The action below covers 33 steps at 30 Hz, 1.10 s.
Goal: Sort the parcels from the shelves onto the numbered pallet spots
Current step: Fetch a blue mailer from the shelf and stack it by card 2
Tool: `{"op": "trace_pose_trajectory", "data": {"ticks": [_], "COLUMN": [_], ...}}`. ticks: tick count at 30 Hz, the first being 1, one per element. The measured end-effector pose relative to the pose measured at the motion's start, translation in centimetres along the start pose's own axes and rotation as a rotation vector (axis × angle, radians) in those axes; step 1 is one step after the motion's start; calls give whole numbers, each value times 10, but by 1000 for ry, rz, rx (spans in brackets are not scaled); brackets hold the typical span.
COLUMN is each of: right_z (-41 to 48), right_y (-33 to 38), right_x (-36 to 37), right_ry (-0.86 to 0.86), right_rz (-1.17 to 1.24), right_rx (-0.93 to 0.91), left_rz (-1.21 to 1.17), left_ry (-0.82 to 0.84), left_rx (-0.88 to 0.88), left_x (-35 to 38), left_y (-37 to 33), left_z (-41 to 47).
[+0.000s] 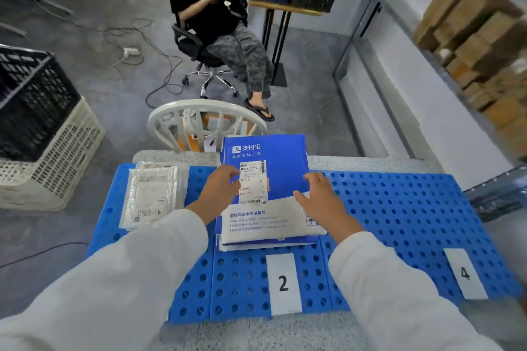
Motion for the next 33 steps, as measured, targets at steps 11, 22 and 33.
{"op": "trace_pose_trajectory", "data": {"ticks": [11,22,33], "right_z": [-108,-243,-423], "right_y": [6,-77,-188], "right_x": [-101,-205,-265], "right_ry": [-153,-344,-538], "right_rz": [-171,-208,-172], "right_rx": [98,343,589], "left_rz": [447,471,511], "left_ry": [232,352,453], "left_rx": [623,1068,1360], "left_x": [6,64,184], "left_y": [-144,-300,-413], "left_z": [-67,-174,-344]}}
Point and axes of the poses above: each hand's wrist, its own z-axis towards the middle knuckle, its own x-axis out of the palm, y = z × x, the point moved 7 cm from there along z, towards the middle knuckle, and after that the axes turned 5 degrees about -z, right-handed, at the moved point
